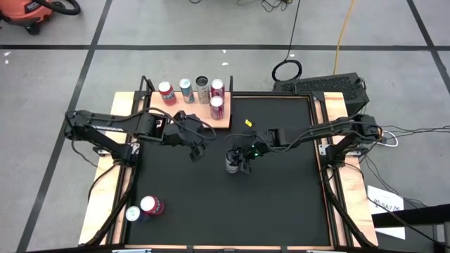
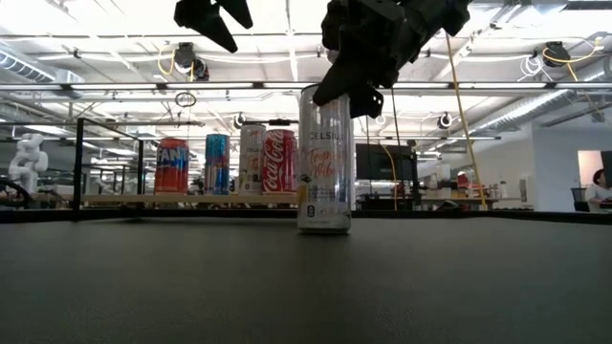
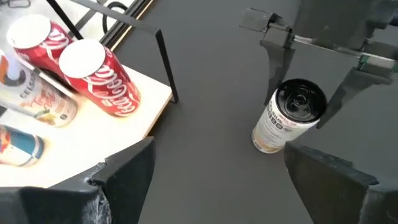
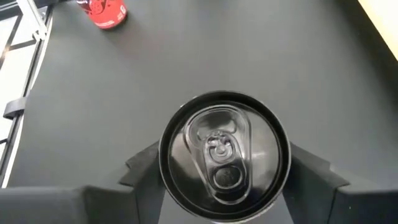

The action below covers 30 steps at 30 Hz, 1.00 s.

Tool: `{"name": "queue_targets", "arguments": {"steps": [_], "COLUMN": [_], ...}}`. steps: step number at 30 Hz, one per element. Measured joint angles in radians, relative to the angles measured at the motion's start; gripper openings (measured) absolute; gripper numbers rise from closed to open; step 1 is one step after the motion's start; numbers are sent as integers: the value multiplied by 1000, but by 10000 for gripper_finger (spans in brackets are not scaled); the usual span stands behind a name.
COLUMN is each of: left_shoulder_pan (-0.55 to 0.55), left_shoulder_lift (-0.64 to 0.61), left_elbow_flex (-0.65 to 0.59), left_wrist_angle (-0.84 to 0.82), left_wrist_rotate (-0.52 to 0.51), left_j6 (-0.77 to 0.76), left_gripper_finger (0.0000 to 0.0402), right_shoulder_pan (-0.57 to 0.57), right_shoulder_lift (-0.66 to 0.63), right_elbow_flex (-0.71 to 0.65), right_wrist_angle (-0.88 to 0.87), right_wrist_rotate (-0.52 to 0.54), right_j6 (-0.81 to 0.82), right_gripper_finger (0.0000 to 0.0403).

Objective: Place canned beverage on shelf
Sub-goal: Put the white yellow soda can on the shelf aligned with the other white yellow soda can

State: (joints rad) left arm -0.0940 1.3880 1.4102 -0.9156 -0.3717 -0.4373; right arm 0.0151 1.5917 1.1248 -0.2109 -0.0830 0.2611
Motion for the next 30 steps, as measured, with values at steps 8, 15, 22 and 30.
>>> {"name": "queue_targets", "arguments": {"steps": [8,15,22,30], "left_shoulder_pan": [-46,-36,-25,-24], "left_shoulder_lift": [10,34,59,62], "left_elbow_flex": [-137,-183,-184,-184], "left_wrist_angle": [322,458,536,594], "left_wrist_rotate": [141,141,106,100], "left_j6": [-45,-28,-24,-20], "left_gripper_finger": [352,367,388,379], "right_shoulder_pan": [-3,-13,-16,-14], "right_shoulder_lift": [-34,-33,-33,-34], "right_elbow_flex": [139,326,438,460], "right_wrist_angle": [-138,-231,-327,-338], "right_wrist_rotate": [30,29,23,-44], "right_j6": [-31,-60,-87,-63], "right_gripper_finger": [236,236,236,236]}}
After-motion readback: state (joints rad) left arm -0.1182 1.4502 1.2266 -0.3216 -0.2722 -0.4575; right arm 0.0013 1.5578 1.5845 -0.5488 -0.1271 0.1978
